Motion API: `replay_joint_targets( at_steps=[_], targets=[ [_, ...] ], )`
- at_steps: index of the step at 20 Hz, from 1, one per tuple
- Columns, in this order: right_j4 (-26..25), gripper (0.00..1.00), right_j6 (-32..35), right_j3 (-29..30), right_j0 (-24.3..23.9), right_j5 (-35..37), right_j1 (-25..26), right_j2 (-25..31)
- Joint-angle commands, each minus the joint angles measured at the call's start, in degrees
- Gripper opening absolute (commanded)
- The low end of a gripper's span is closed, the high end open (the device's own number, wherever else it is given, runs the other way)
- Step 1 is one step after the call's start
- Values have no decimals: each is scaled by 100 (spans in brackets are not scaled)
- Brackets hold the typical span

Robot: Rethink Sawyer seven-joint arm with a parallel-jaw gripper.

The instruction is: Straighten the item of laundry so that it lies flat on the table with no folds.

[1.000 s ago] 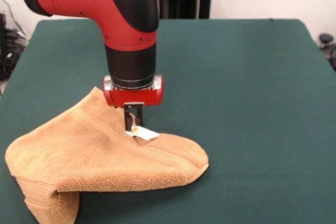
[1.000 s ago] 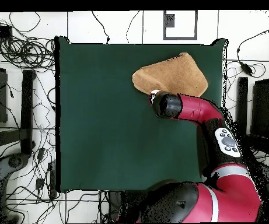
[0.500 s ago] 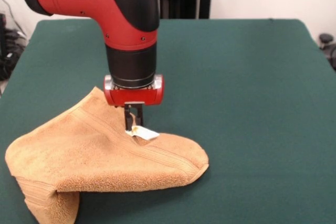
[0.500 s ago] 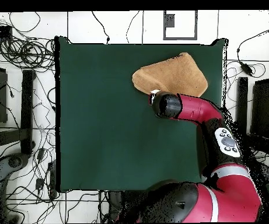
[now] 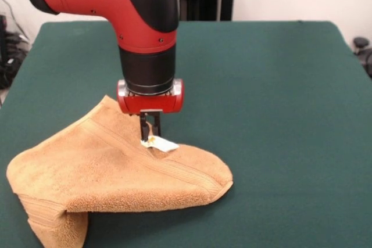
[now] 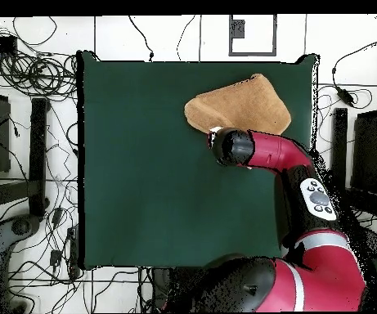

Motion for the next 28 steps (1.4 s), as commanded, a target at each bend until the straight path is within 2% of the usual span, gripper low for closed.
replay_joint_targets(
  at_steps=[1, 14, 22, 28],
  targets=[
    [189, 0, 388, 416, 221, 856, -76, 194],
    [358, 0, 442, 426, 219, 1380, -244, 247],
    [382, 0, 417, 450, 130, 1156, -159, 328],
    [400, 0, 604, 633, 233, 1241, -336, 167]
  ],
)
